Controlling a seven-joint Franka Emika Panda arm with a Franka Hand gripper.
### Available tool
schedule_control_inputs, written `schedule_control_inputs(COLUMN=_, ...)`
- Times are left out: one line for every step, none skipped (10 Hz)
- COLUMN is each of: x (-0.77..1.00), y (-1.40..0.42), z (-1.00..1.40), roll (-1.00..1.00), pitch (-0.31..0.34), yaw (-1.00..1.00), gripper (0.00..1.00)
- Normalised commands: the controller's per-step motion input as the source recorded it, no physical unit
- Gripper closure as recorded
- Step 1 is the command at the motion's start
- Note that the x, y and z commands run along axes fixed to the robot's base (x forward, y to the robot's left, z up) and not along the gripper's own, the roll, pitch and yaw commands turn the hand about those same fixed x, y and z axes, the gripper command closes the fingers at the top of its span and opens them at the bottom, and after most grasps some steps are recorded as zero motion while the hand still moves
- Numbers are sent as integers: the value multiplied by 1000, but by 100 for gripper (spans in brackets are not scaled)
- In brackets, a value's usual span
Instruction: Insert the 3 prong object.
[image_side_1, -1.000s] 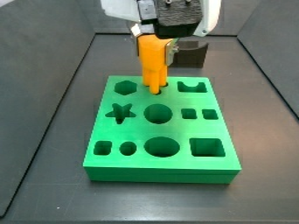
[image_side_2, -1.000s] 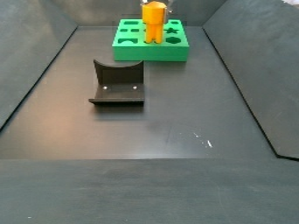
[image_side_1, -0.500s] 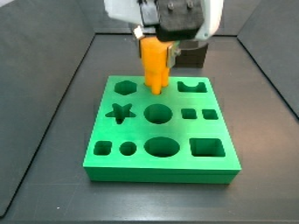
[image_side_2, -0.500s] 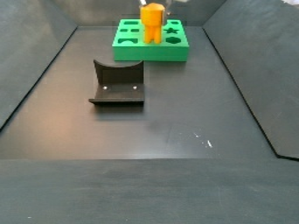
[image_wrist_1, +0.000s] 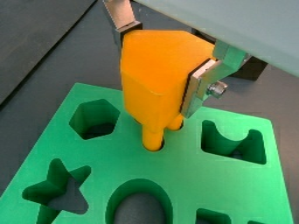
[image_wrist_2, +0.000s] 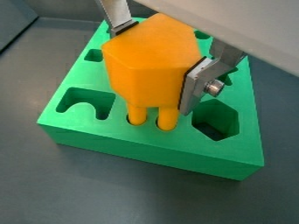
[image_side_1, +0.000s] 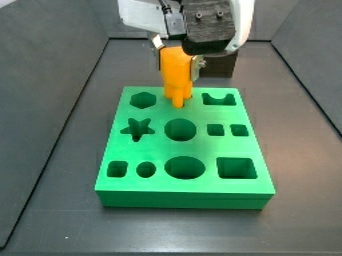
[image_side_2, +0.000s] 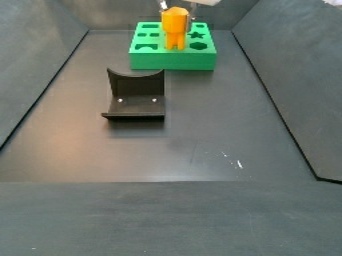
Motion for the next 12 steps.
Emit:
schedule_control_inputs(x=137, y=-34, z=-317, roll=117, pitch=123, yaw=-131, gripper=100)
schedule_control_inputs(x=140, y=-3, z=-366, roll=96, pitch=110, yaw=-71, gripper=100)
schedule_control_inputs(x=86, y=0, z=-383, roll=110, pitch=50, yaw=26, gripper=100)
schedule_control_inputs(x=31, y=0, z=-346, roll=157, pitch=30, yaw=54, gripper=100)
schedule_control_inputs(x=40, y=0, z=-297, roll=190, pitch=61, yaw=29, gripper=100)
schedule_control_inputs(x=0, y=0, z=-346, roll=200, pitch=34, yaw=54, gripper=100)
schedule_control_inputs(x=0, y=0, z=-380, roll=194, pitch=14, yaw=57, gripper=100)
schedule_control_inputs(x=0, y=0, z=-417, roll=174, pitch=0, yaw=37, gripper=100)
schedule_control_inputs(x=0, y=0, z=-357, roll=103, pitch=0, yaw=11, gripper=100)
schedule_control_inputs(x=0, y=0, z=-63, roll=0, pitch=0, yaw=-37, gripper=100)
schedule_control_inputs(x=0, y=29, z=0, roll=-51, pitch=0, yaw=0, gripper=100)
schedule_control_inputs(x=0, y=0, z=0, roll=0, pitch=0, yaw=0, gripper=100)
